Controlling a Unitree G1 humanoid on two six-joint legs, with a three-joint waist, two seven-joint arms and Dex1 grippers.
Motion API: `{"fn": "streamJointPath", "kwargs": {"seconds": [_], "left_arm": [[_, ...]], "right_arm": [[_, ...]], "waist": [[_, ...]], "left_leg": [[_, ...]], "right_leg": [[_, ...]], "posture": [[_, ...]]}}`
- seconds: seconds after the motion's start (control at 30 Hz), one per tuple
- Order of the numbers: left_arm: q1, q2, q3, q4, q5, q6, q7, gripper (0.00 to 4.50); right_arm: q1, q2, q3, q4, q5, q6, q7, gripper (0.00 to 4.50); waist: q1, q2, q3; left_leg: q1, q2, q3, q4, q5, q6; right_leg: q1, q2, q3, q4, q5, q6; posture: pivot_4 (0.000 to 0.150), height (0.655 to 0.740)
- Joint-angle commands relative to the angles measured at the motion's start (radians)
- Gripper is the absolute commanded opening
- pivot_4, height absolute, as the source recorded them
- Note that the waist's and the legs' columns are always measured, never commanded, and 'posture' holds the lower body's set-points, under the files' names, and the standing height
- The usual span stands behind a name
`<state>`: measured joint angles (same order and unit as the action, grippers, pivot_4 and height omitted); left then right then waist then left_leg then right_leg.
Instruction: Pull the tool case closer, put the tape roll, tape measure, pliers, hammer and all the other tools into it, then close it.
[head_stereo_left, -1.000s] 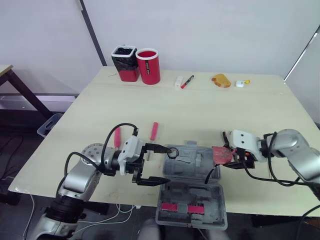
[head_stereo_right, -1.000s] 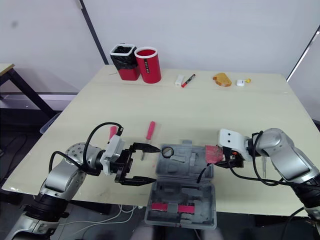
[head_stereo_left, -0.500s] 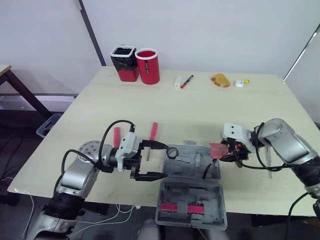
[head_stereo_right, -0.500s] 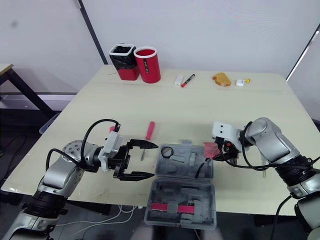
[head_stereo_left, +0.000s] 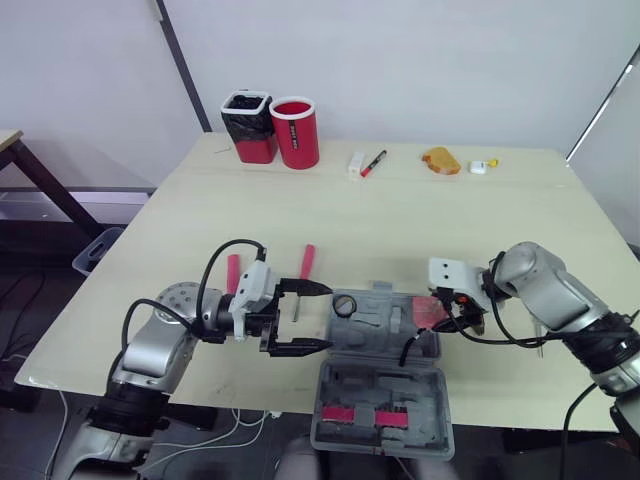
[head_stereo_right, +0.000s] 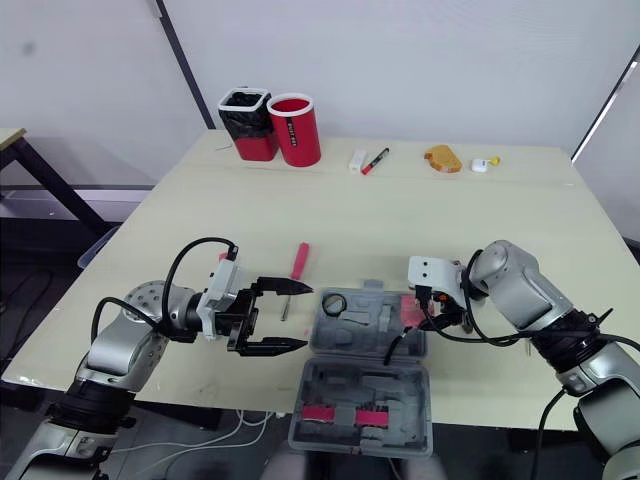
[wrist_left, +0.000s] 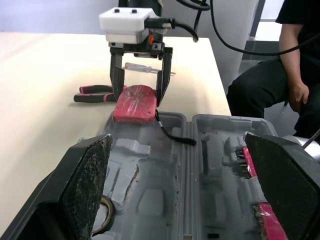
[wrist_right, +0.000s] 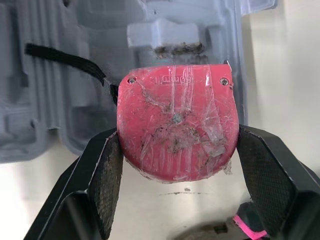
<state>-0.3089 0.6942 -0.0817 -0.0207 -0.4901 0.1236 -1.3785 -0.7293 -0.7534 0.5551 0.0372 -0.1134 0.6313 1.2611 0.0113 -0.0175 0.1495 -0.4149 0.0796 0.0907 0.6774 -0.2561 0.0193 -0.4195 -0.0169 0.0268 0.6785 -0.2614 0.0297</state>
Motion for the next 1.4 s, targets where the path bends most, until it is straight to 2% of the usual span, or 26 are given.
{"fn": "streamJointPath", "kwargs": {"seconds": [0.03, 0.53, 0.57, 0.67, 1.13, 1.4], "left_arm": [[-0.033, -0.001, 0.019, 0.016, 0.013, -0.015, 0.0, 4.5], [-0.039, 0.01, 0.025, 0.022, 0.019, -0.012, -0.013, 4.5], [-0.038, 0.01, 0.024, 0.021, 0.019, -0.011, -0.013, 4.5], [-0.035, 0.011, 0.023, 0.017, 0.017, -0.008, -0.015, 4.5], [-0.031, 0.009, 0.025, 0.013, 0.016, -0.004, -0.015, 4.5], [-0.039, 0.005, 0.025, 0.026, 0.02, -0.012, -0.016, 4.5]], "right_arm": [[-0.045, 0.038, 0.013, 0.021, -0.04, 0.017, -0.025, 2.89], [-0.039, 0.101, 0.024, 0.06, -0.091, 0.011, -0.054, 2.89], [-0.038, 0.101, 0.022, 0.057, -0.09, 0.013, -0.055, 3.39], [-0.031, 0.099, 0.015, 0.038, -0.084, 0.025, -0.052, 4.46], [0.047, 0.007, -0.134, -0.171, 0.012, 0.113, -0.072, 4.46], [0.193, 0.098, -0.37, -0.157, 0.163, -0.058, -0.217, 4.46]], "waist": [[-0.002, 0.0, 0.0], [0.0, 0.0, 0.0], [0.0, 0.0, 0.0], [0.0, 0.0, 0.0], [0.001, 0.0, 0.0], [-0.002, 0.0, 0.0]], "left_leg": [[0.0, 0.0, 0.0, 0.0, 0.0, 0.0], [-0.001, 0.0, 0.0, 0.0, 0.0, 0.0], [-0.001, 0.0, 0.0, 0.0, 0.0, 0.0], [-0.001, 0.0, 0.0, 0.0, 0.0, 0.0], [-0.001, 0.0, 0.0, 0.0, 0.0, 0.0], [-0.001, 0.0, 0.0, 0.0, 0.0, 0.0]], "right_leg": [[0.0, 0.0, 0.0, 0.0, 0.0, 0.0], [0.0, 0.0, 0.0, 0.0, 0.0, 0.0], [0.0, 0.0, 0.0, 0.0, 0.0, 0.0], [0.0, 0.0, 0.0, 0.0, 0.0, 0.0], [0.0, 0.0, 0.0, 0.0, 0.0, 0.0], [0.0, 0.0, 0.0, 0.0, 0.0, 0.0]], "posture": [[0.15, 0.74], [0.15, 0.74], [0.15, 0.74], [0.15, 0.74], [0.15, 0.74], [0.15, 0.74]]}}
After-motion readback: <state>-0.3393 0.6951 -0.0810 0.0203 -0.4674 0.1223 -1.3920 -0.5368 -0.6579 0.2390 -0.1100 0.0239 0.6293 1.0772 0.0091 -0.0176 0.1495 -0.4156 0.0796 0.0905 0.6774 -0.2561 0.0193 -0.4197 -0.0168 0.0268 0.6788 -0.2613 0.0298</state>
